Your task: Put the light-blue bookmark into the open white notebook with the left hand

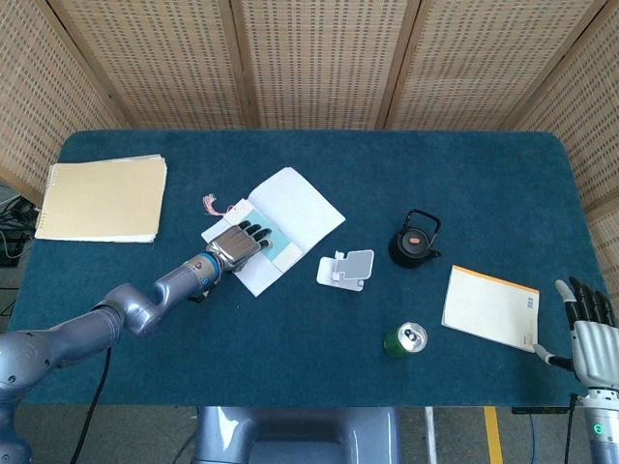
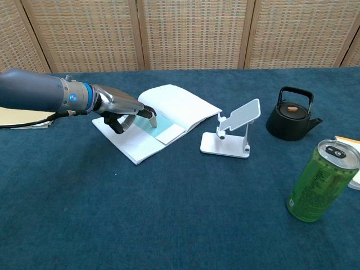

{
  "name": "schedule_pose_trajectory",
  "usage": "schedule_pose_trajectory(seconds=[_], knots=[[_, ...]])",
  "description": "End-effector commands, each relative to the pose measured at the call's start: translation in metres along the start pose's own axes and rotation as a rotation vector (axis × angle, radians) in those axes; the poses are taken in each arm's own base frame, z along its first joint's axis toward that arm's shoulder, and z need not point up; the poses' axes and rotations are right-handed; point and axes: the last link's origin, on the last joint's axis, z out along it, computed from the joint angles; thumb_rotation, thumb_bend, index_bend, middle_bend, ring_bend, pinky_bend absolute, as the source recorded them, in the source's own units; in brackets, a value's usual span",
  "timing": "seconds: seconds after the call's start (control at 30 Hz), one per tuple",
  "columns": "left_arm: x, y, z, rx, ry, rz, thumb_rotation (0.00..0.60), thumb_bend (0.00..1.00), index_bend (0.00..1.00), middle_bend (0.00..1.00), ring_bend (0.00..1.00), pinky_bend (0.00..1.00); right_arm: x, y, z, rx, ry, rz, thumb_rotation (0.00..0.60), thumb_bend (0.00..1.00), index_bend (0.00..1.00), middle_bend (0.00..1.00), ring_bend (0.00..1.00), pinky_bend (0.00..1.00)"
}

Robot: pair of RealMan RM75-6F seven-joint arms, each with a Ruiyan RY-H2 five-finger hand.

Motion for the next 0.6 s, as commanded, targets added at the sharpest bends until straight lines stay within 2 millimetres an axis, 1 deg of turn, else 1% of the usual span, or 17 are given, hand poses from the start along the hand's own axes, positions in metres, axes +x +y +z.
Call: schedule_pose_trajectory(seconds=[0.03, 0.6], knots=[[0.0002, 0.0004, 0.0004, -0.001, 0.001, 0.001, 0.6, 1.0, 0.15, 0.0, 0.0, 0.08, 0.0001, 0.0001, 0.0001, 0.0, 0.0, 0.0, 0.6, 0.09, 0.06, 0.0, 0.0, 0.0], [0.0022, -0.0021, -0.0018, -0.002, 0.02, 0.001, 0.6, 1.0, 0.15, 0.0, 0.0, 0.08, 0.0001, -0.0002, -0.0001, 0.003, 0.002, -0.002, 0.6, 0.09, 0.06, 0.0, 0.0, 0.0]])
